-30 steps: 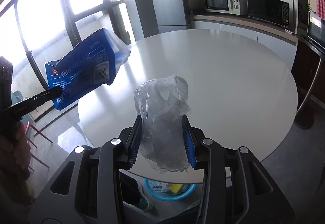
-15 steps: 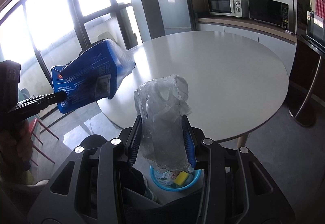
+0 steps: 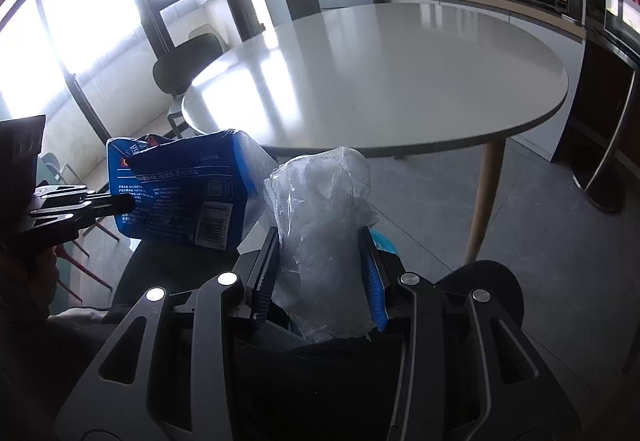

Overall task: Collect trash
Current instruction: 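Carry the blue snack bag and clear plastic bag down over the blue wastebasket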

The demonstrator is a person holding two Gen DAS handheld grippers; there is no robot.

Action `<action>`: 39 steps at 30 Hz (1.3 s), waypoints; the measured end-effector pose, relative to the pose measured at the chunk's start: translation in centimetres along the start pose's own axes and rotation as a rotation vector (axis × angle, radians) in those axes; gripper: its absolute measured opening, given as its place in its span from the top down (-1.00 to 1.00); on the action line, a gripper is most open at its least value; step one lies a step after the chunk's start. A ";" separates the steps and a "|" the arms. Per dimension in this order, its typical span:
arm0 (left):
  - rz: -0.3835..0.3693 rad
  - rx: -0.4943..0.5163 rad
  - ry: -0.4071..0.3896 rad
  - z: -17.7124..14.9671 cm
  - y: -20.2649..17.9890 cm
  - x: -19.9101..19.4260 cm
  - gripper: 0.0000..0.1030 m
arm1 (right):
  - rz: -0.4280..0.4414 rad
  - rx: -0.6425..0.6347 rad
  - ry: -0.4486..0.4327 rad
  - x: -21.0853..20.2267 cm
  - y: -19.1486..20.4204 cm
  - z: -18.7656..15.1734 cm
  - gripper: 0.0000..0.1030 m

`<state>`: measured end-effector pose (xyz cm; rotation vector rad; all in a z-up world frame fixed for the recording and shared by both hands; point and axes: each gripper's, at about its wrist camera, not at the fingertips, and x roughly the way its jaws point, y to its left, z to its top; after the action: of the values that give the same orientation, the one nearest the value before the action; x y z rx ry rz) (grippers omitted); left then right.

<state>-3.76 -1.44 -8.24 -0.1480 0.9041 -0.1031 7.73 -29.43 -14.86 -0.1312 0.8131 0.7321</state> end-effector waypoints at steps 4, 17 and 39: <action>0.002 -0.007 0.047 -1.0 0.6 2.0 0.96 | -0.013 0.042 0.068 2.9 -1.2 -1.5 0.29; 0.055 -0.144 0.202 -2.8 4.9 8.8 0.96 | -0.093 0.074 0.231 10.9 -2.7 -4.3 0.28; 0.045 -0.313 0.351 -1.0 7.6 20.4 0.96 | -0.042 0.083 0.473 23.4 -3.1 -3.1 0.28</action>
<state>8.17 2.89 -25.96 -0.4096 1.2704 0.0573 18.55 -20.16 -33.93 -0.2517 1.2859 0.6336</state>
